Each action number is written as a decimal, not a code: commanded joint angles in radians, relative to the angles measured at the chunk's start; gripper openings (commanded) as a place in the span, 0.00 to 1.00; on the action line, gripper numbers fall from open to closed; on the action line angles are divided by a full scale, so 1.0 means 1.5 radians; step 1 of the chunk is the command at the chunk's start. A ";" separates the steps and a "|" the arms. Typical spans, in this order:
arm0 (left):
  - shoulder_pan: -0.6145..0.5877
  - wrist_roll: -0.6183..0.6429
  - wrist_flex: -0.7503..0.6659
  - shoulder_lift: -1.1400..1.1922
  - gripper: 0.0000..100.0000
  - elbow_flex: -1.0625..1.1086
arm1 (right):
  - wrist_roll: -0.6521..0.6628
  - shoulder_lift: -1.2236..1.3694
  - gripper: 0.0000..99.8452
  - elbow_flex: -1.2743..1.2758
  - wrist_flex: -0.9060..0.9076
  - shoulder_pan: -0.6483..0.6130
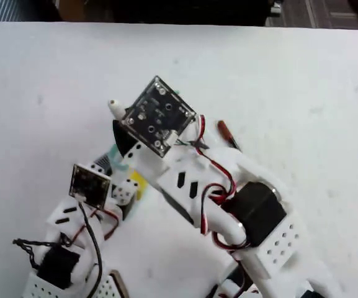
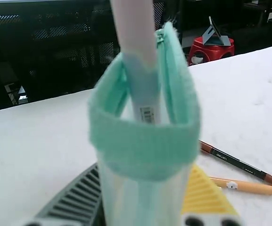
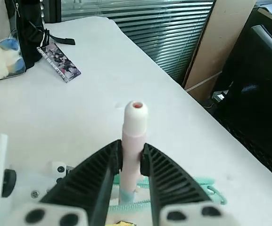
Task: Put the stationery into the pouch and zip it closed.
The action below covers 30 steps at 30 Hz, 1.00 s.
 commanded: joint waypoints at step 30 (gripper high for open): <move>0.008 -0.005 0.001 -0.003 0.17 -0.008 | -0.005 -0.026 0.20 -0.074 0.044 0.158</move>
